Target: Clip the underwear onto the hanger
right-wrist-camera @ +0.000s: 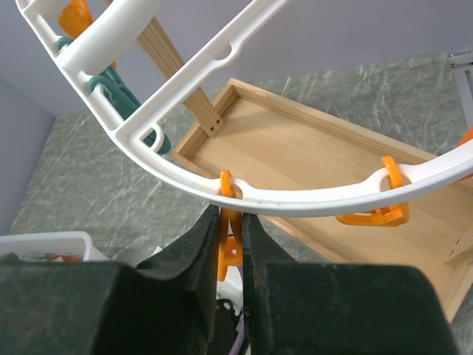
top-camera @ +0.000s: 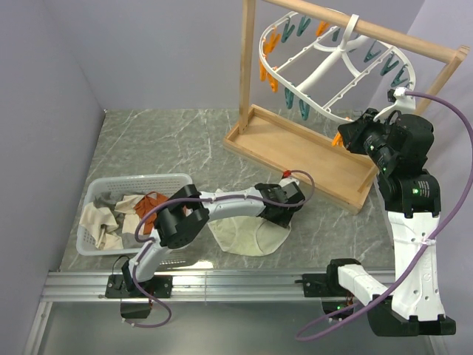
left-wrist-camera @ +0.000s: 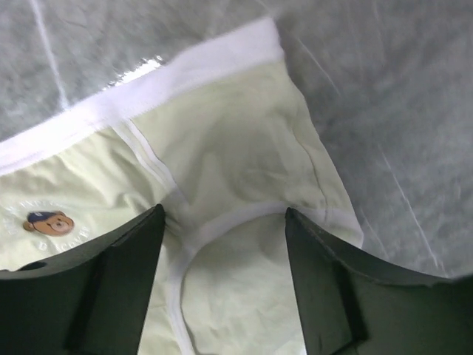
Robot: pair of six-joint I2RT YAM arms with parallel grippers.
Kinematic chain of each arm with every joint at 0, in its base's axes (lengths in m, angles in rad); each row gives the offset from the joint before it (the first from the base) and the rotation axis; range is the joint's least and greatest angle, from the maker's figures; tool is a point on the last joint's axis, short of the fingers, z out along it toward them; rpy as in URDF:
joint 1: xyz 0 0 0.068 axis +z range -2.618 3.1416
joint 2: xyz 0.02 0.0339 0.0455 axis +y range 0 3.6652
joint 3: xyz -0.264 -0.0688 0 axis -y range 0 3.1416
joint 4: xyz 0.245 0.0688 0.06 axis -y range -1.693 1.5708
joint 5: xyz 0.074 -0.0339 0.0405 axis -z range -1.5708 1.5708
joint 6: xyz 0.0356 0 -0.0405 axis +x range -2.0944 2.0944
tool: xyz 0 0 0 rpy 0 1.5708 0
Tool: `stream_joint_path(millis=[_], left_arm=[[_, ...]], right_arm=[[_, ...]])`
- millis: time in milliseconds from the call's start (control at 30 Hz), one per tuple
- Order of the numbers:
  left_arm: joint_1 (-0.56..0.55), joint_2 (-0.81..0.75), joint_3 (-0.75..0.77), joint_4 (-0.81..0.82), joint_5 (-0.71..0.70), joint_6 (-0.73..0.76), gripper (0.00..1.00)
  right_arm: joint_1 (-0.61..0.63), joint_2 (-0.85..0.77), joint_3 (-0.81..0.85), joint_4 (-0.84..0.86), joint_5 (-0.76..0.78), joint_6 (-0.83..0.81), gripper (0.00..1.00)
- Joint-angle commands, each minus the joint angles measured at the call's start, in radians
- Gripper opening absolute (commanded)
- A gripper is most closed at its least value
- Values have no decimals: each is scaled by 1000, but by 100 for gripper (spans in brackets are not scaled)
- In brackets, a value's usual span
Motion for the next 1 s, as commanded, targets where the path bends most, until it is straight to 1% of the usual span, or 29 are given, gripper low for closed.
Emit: stream_joint_path(millis=[0, 33, 100, 133, 267, 333, 433, 533, 600, 633, 733, 767, 800, 833, 867, 900, 933, 967], left_arm=[[-23, -52, 65, -46, -21, 6, 74], [-23, -24, 118, -69, -32, -12, 75], [-23, 5, 160, -114, -41, -34, 79], [-22, 31, 192, -129, -40, -42, 79], [-14, 102, 244, -169, -35, -72, 87], [-5, 140, 267, -183, -26, -92, 89], [-3, 169, 283, -177, -44, -94, 96], [-2, 198, 292, -180, -61, -92, 96], [0, 211, 284, -182, -58, -92, 94], [6, 214, 262, -177, -50, -94, 92], [20, 221, 210, -169, -15, -97, 78], [24, 223, 196, -168, -1, -100, 71], [29, 223, 182, -160, 9, -103, 67], [40, 226, 160, -156, 28, -105, 58], [44, 231, 157, -156, 31, -105, 53], [49, 234, 153, -154, 37, -105, 46], [57, 240, 152, -153, 42, -103, 30], [60, 243, 154, -154, 39, -100, 23]], right_arm=[[6, -15, 10, 16, -19, -11, 0], [5, -15, 10, 14, -22, -11, 0], [6, -15, 10, 11, -27, -11, 0], [6, -16, 9, 11, -25, -11, 0], [5, -16, 4, 16, -27, -11, 0], [6, -18, 2, 16, -27, -10, 0], [5, -23, -1, 17, -28, -8, 0], [6, -23, -4, 21, -30, -8, 0], [6, -23, -2, 21, -27, -8, 0], [5, -23, -1, 21, -27, -7, 0], [6, -21, 1, 19, -27, -8, 0], [6, -23, -1, 17, -24, -7, 0], [6, -24, -2, 17, -25, -7, 0], [6, -23, -1, 19, -27, -7, 0], [6, -24, -1, 19, -27, -5, 0], [6, -24, -1, 17, -27, -5, 0], [5, -24, -1, 17, -24, -7, 0], [5, -23, -1, 17, -25, -7, 0]])
